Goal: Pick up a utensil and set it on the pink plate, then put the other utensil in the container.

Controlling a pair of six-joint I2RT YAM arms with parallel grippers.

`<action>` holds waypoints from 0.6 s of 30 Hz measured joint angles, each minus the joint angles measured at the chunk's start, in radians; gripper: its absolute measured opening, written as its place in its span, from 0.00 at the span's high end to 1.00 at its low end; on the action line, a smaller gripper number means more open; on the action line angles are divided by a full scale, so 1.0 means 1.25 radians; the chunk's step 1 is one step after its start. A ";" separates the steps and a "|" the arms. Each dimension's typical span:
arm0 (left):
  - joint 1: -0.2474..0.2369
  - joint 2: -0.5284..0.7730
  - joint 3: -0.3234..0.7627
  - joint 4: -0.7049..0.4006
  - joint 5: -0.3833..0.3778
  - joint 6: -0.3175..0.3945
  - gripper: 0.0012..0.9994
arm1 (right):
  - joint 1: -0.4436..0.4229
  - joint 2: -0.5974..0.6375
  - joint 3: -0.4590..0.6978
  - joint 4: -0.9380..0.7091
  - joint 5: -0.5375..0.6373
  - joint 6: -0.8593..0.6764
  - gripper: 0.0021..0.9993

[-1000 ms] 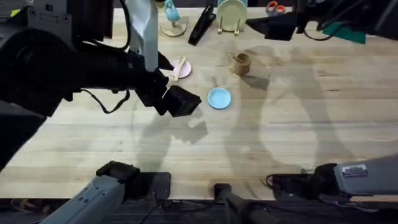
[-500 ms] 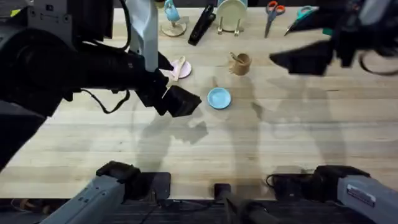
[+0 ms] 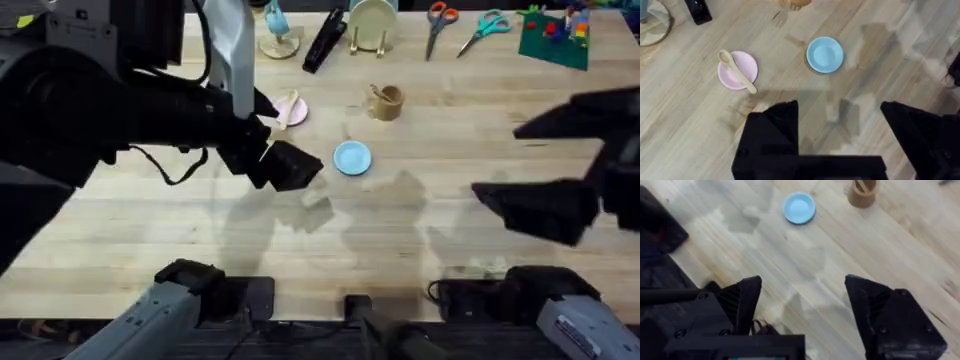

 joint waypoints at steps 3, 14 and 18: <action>0.000 0.000 0.000 0.000 0.000 0.000 0.01 | 0.000 -0.029 0.000 -0.019 0.035 0.000 0.00; 0.000 0.000 0.000 0.000 0.000 0.000 0.01 | 0.000 -0.059 0.000 -0.040 0.069 0.000 0.00; 0.000 0.000 0.000 0.000 0.000 0.000 0.01 | 0.000 -0.059 0.000 -0.040 0.072 0.000 0.00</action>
